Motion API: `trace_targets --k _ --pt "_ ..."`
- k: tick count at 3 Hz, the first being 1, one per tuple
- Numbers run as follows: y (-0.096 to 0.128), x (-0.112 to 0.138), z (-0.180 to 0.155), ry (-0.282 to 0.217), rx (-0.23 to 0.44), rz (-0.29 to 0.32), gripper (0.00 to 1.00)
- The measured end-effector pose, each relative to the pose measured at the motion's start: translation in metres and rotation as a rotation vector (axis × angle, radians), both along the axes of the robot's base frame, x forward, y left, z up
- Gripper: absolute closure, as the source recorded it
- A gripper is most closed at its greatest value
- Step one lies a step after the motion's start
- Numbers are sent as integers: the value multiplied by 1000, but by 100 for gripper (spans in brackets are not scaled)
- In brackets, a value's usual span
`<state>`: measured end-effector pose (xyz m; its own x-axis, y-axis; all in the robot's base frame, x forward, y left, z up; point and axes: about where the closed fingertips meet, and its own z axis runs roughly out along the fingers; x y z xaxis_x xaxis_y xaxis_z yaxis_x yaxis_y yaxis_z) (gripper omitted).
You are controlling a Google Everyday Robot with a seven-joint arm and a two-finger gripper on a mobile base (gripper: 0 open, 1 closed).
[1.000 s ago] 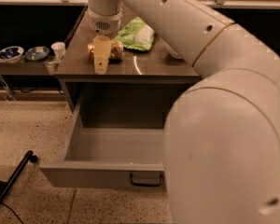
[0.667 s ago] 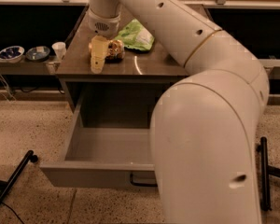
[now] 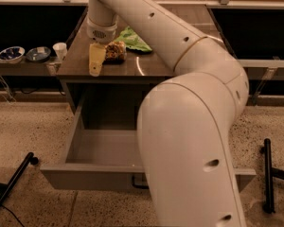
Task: Place orange can into top drawer
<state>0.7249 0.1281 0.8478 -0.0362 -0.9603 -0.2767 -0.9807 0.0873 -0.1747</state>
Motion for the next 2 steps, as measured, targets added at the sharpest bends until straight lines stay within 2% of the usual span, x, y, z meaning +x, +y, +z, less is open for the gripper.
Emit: trace_targets --k 2 --pt "4 2 -6 0 3 20 65"
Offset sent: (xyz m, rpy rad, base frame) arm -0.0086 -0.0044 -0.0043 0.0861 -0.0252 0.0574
